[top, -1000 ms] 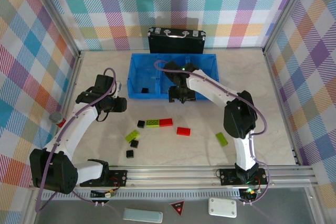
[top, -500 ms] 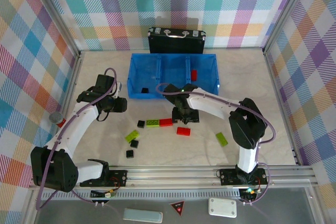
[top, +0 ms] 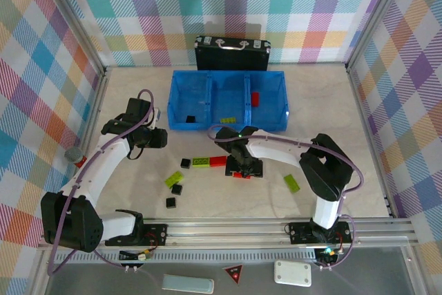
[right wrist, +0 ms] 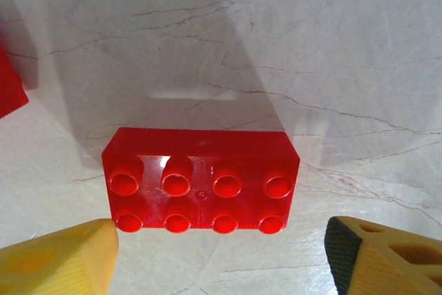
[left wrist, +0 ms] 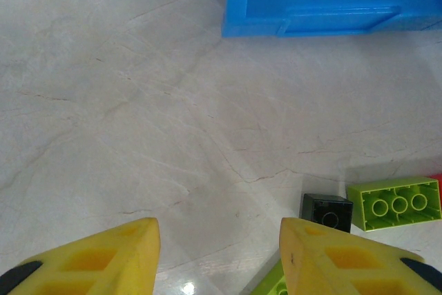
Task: Sort the legos into containers by color
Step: Pick up the lego from the bottom-center of the table.
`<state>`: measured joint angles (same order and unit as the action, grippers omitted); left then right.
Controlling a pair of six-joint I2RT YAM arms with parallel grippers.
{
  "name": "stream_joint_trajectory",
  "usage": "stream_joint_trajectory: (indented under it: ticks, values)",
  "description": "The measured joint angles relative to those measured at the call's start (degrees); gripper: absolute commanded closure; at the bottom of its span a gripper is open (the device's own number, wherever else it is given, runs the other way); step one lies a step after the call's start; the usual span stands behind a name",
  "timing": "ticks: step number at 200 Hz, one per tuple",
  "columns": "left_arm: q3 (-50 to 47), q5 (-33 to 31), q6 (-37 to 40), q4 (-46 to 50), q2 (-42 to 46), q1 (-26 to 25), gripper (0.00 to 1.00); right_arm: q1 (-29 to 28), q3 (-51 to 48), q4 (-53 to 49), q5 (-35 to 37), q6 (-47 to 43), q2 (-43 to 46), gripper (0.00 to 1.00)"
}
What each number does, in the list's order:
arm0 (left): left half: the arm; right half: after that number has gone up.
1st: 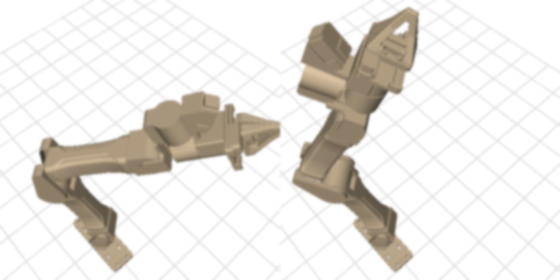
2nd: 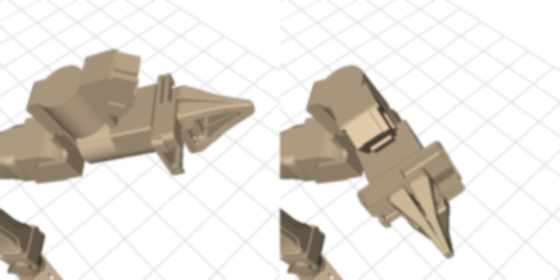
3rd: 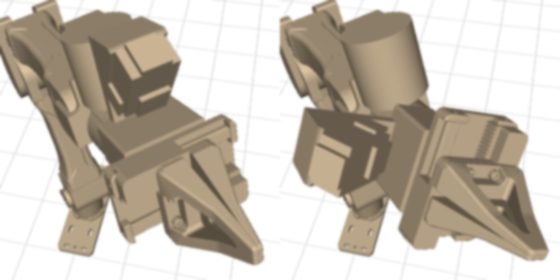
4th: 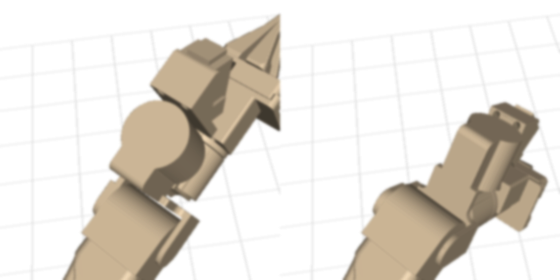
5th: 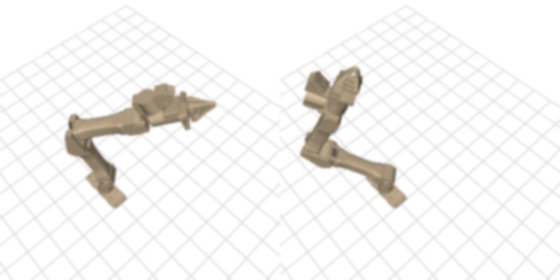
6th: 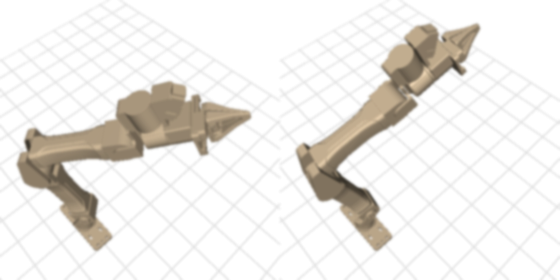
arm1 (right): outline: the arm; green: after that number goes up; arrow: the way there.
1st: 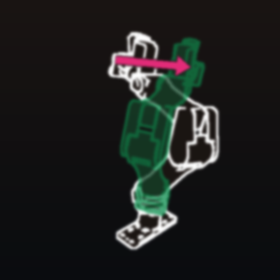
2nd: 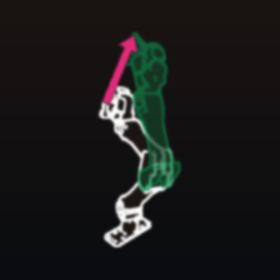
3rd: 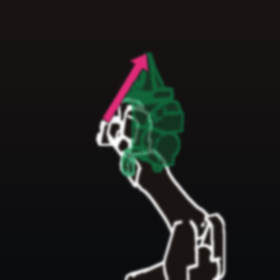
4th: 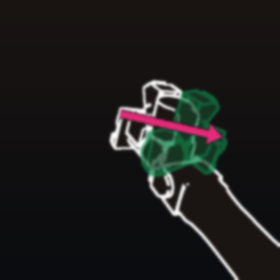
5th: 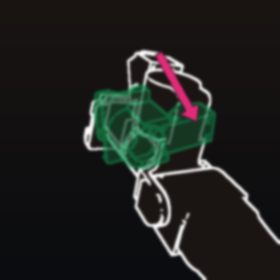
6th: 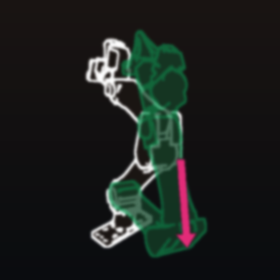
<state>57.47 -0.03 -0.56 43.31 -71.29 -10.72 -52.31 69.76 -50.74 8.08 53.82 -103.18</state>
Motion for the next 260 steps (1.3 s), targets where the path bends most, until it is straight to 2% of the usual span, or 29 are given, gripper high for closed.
stream_joint_trajectory:
  ticks: [100, 260]
  values:
    - [0.0, 0.0, 0.0, 0.0, -0.4, 0.0, 0.51, 0.0, -1.7, 4.4, 0.0, 1.3, 1.0, 0.19]
    - [0.0, 0.0, 0.0, 0.0, -0.4, 0.0, 0.51, 0.0, -1.9, 4.9, 0.0, 1.2, 0.4, 0.25]
